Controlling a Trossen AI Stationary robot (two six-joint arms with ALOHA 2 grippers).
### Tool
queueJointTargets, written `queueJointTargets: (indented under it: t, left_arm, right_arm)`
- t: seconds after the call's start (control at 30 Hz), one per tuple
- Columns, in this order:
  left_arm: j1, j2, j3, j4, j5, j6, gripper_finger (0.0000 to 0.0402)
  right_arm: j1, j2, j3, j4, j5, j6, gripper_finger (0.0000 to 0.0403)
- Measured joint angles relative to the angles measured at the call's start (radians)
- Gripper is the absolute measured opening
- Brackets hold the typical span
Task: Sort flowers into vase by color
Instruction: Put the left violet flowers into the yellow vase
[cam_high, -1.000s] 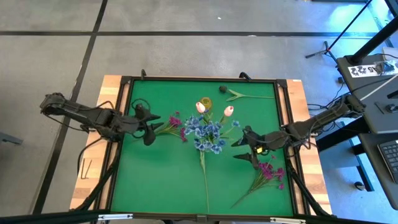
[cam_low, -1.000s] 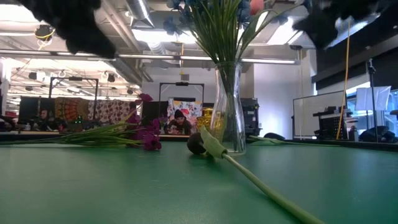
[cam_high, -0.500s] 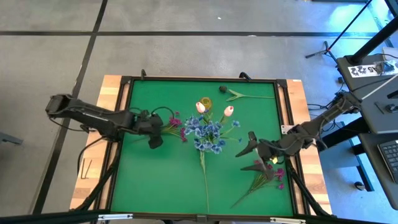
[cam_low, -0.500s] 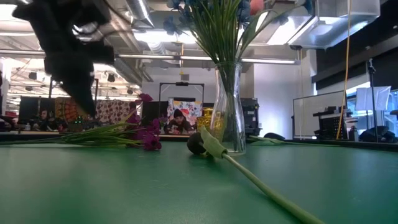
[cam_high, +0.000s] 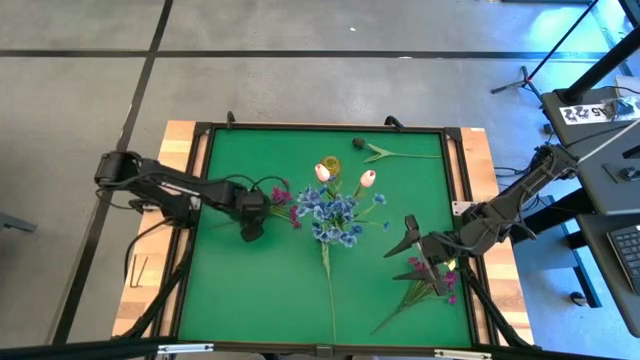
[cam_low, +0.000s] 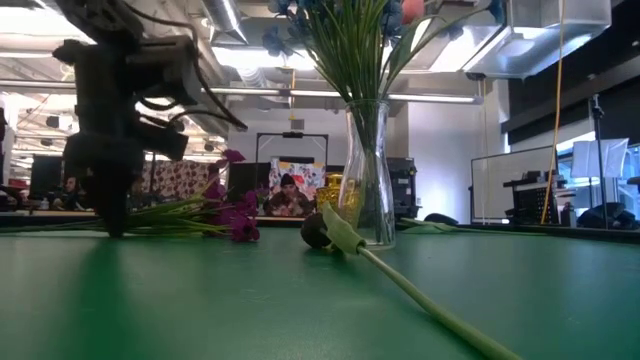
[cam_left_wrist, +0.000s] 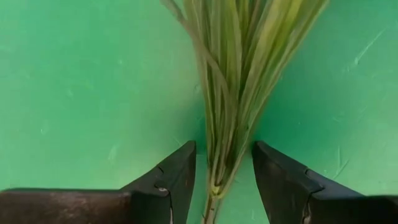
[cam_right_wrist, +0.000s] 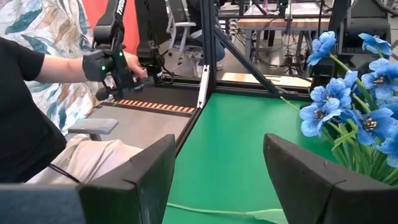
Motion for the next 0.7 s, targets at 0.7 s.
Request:
queueJointTargets:
  t: [0.7]
  left_arm:
    - [0.041, 0.065, 0.063, -0.006, -0.069, 0.024, 0.0032]
  right_arm:
    - [-0.003, 0.0, 0.0, 0.004, 0.024, -0.005, 0.0243]
